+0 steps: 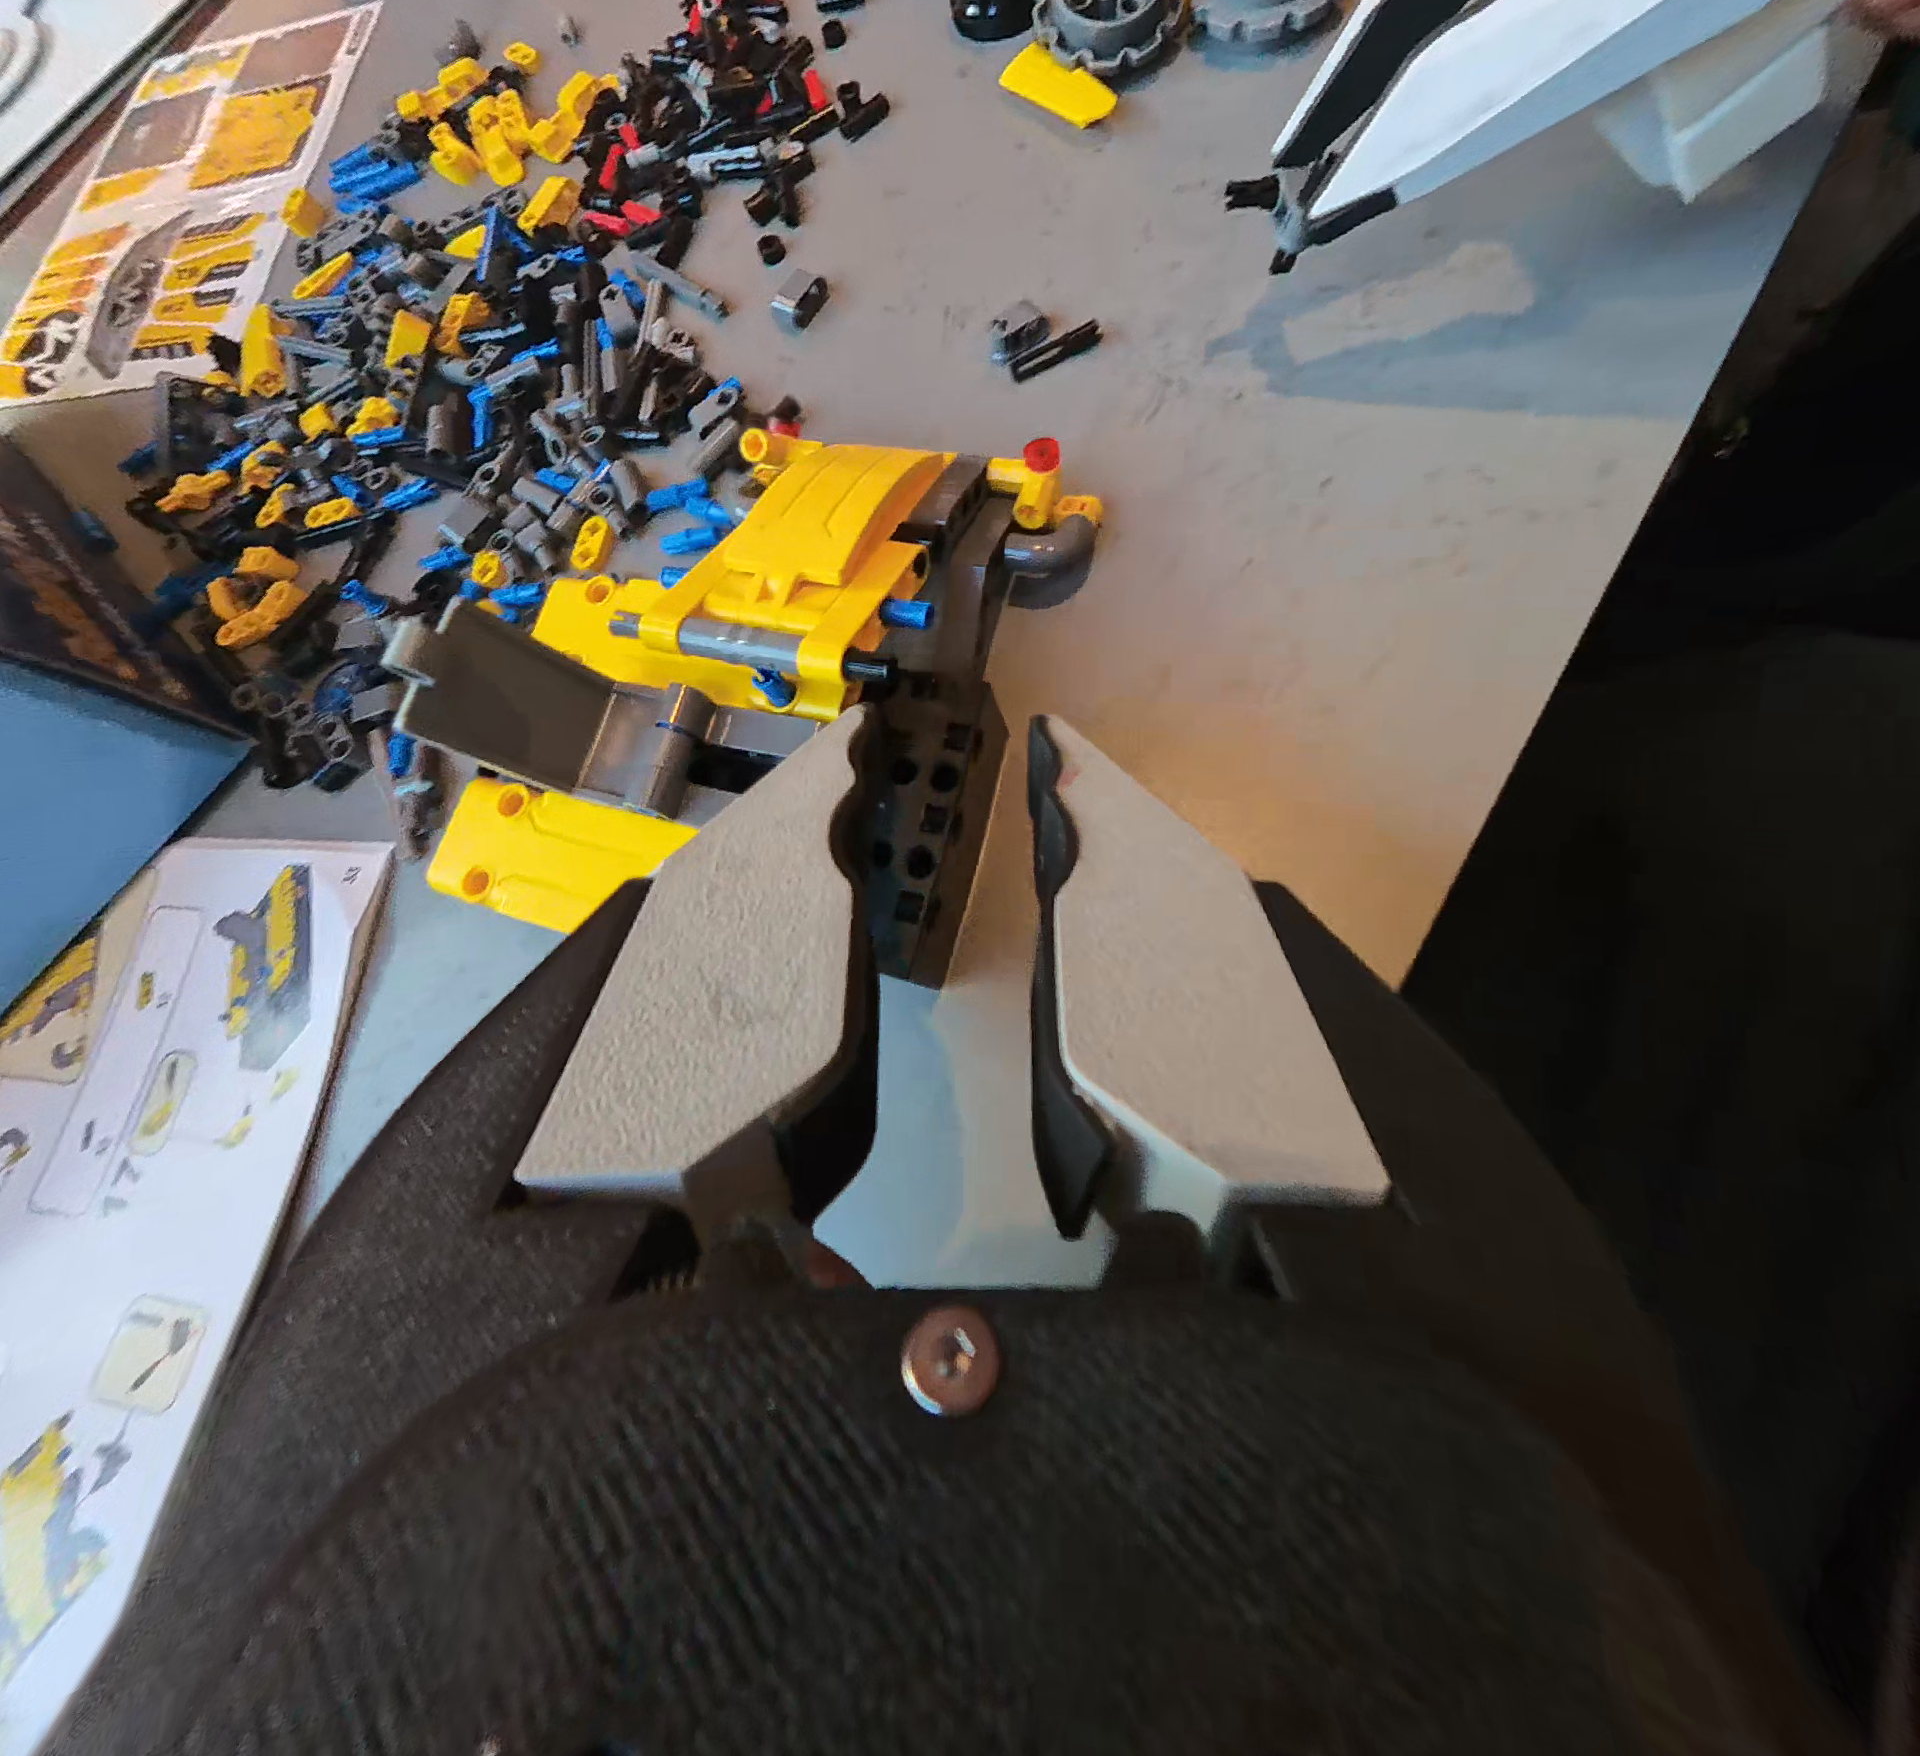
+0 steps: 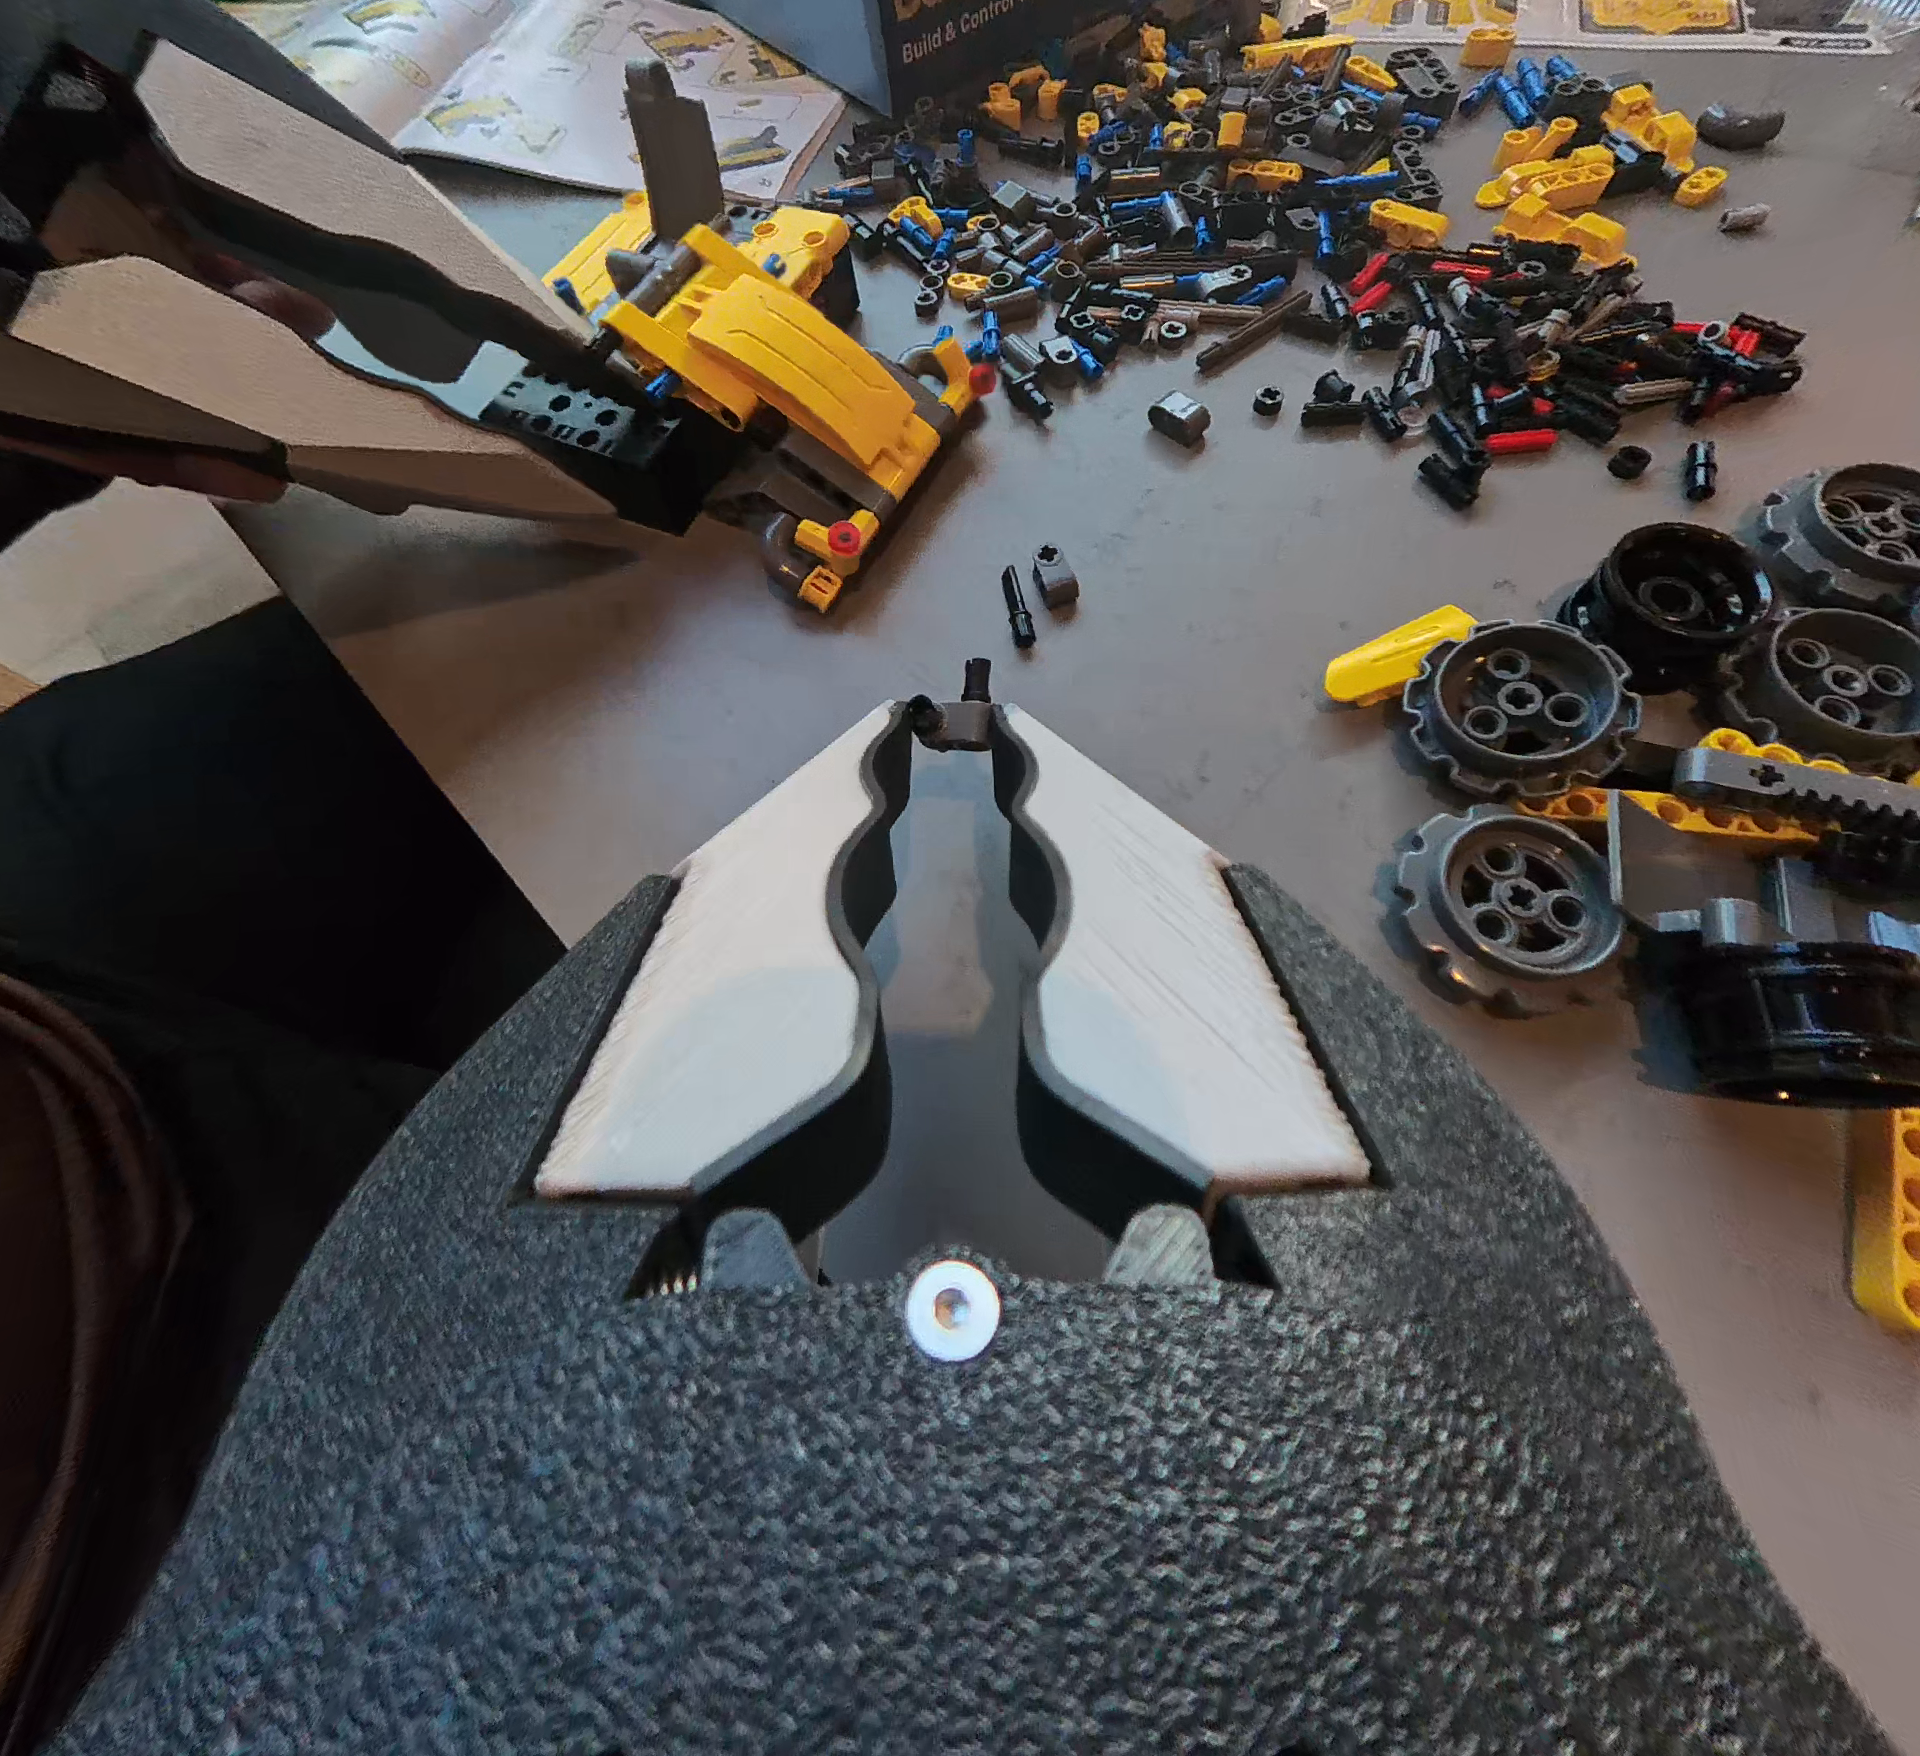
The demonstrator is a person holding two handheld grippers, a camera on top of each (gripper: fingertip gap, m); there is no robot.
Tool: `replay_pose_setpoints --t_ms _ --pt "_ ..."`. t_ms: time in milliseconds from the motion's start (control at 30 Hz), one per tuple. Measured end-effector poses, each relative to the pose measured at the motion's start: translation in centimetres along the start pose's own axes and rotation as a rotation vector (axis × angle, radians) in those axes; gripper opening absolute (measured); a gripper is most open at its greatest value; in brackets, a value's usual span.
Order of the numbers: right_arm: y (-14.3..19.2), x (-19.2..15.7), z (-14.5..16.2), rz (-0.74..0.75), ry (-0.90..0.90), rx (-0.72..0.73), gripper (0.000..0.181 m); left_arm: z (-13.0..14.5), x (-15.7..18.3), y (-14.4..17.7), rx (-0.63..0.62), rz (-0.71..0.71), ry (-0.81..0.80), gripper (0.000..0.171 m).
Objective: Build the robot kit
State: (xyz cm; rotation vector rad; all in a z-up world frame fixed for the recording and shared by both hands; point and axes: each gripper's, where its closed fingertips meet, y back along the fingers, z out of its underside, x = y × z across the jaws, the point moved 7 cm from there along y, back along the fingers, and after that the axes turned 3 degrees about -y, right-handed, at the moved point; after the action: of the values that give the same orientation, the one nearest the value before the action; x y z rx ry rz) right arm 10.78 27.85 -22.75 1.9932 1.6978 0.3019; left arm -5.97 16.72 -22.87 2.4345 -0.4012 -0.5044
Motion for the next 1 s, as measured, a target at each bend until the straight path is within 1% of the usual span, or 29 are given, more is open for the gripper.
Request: replay_pose_setpoints --t_ms 133,233,267,367,467,567,667,800,833,867,900,1000 --pt "0.0 -0.1 0.0 0.001 0.011 -0.004 0.011 1.4 -1.2 1.1 -0.007 -0.033 -0.004 0.023" --pt "0.1 -0.1 0.0 -0.003 0.010 0.001 0.011 2.0 -1.8 1.9 -0.025 -0.027 0.019 0.027" --pt "0.1 -0.1 -0.1 -0.005 0.009 0.002 0.011 2.0 -1.7 2.2 -0.030 -0.016 0.018 0.028" --pt "0.1 -0.1 -0.2 -0.008 0.008 0.007 0.011 1.1 -0.3 2.9 0.030 0.068 0.038 0.026" --pt "0.0 -0.1 -0.2 -0.012 0.011 0.005 0.012 0.8 0.7 2.5 0.002 0.112 0.043 0.027" --pt "0.0 -0.3 -0.2 -0.016 0.017 0.006 0.011 1.2 0.5 1.5 -0.051 0.066 0.041 0.031" --pt "0.0 -0.6 -0.3 -0.023 0.020 0.010 0.011 1.0 0.6 0.8 -0.075 0.040 0.052 0.044" --pt "-0.3 -1.1 -0.3 -0.045 0.025 0.009 0.012 0.8 0.8 -0.1 -0.109 0.029 0.062 0.047" --pt "-0.5 -1.2 -0.4 -0.052 0.024 0.010 0.012 0.7 0.9 -0.2 -0.116 0.027 0.067 0.050" --pt "-0.7 -1.3 -0.5 -0.063 0.015 0.014 0.012 0.7 1.0 0.0 -0.126 0.032 0.072 0.053" --pt "-1.0 -1.4 -0.8 -0.078 0.003 0.019 0.011 0.5 1.2 0.4 -0.120 0.039 0.077 0.051" --pt "-1.8 -1.8 -1.5 -0.106 -0.007 0.027 0.011 -0.5 1.0 3.4 -0.026 0.029 0.107 0.049"
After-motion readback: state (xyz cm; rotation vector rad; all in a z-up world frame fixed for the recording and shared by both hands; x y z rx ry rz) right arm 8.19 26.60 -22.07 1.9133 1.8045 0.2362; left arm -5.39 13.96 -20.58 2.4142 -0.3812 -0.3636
